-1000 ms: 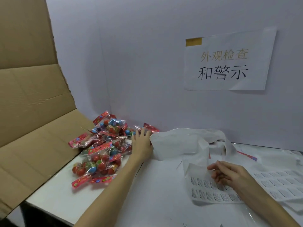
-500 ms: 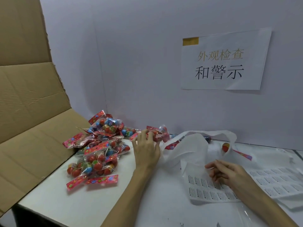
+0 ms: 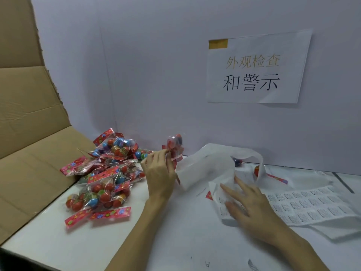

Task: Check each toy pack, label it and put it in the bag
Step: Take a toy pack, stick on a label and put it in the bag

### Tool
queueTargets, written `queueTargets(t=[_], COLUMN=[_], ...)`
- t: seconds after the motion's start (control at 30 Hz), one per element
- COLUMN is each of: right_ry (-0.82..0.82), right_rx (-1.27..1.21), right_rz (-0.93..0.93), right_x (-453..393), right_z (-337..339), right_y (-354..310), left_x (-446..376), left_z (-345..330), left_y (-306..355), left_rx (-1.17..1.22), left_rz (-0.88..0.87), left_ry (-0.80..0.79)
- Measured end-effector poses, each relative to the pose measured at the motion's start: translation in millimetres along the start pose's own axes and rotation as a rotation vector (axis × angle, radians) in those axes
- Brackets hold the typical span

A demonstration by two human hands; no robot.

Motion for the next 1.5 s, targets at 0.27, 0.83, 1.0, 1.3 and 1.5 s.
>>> queueTargets(t=[0.27, 0.83, 1.0, 1.3, 1.5], right_ry=[0.054, 0.384, 0.406, 0.291, 0.355], right_rx=[0.206, -1.471, -1.322, -1.388, -1.509], right_rz=[-0.07, -0.312, -0.165, -0.171, -0.242], right_x=[-4, -6, -2, 1, 3], right_z=[-10, 19, 27, 30, 31], right_y=[8, 11, 8, -4, -2], left_x=[14, 76, 70, 64, 62], left_z=[22, -25, -32, -38, -38], left_y=[38, 106, 96, 81, 81], left_rx=[0.421, 0.172, 0.715, 1.022, 1.061], left_rz=[-0.127, -0.811, -0.243, 0.352, 0.437], left_ry=[0.118, -0.213, -0.666, -0.786, -0.794])
Point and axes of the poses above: each hand's wrist, its own x-axis away from the middle knuckle, its own z-axis out of the back of the hand, y = z × x, the point moved 5 cm from there along -x, towards the middle knuckle, and after that the axes turned 9 degrees about -x, right-handed, at the moved point
